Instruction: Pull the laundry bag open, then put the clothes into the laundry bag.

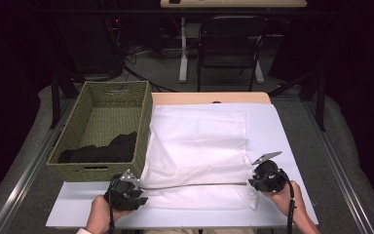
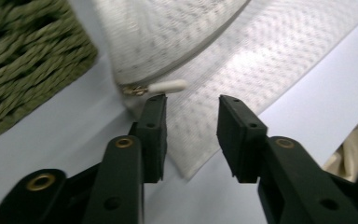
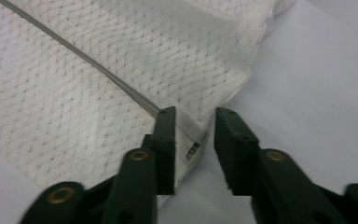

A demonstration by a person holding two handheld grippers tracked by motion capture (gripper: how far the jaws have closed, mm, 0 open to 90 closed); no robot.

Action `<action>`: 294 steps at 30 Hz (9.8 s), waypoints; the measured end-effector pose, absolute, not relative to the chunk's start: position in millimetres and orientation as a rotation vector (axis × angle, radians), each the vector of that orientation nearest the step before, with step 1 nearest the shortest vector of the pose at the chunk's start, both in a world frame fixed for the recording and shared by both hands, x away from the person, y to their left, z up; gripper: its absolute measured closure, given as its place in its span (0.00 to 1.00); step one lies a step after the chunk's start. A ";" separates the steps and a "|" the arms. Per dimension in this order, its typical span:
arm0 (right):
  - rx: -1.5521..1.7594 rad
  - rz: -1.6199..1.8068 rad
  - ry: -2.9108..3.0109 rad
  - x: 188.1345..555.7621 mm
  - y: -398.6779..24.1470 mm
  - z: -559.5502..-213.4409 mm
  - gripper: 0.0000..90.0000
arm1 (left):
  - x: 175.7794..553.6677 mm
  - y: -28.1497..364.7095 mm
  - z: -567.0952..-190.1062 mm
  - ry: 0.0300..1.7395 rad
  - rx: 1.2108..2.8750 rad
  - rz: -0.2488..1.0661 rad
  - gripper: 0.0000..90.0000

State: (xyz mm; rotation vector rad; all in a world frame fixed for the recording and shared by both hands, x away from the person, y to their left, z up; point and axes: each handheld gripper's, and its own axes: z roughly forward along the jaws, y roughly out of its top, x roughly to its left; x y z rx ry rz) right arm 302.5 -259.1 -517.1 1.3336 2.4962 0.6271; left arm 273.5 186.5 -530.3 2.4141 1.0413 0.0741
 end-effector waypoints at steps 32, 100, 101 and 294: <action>1.049 0.689 2.645 302.4 -228.7 -512.2 0.11 | 257.2 224.0 -524.4 1.187 2.309 0.137 0.15; 0.730 0.564 2.654 329.2 -144.0 -522.2 0.99 | 263.7 221.9 -531.9 1.160 2.337 0.105 0.16; 0.722 0.562 2.657 330.3 -143.9 -522.9 0.99 | 264.0 222.6 -531.8 1.157 2.341 0.108 0.16; 0.767 0.663 2.684 345.7 -148.6 -520.7 0.97 | 427.6 248.5 -477.9 0.641 2.944 0.075 0.70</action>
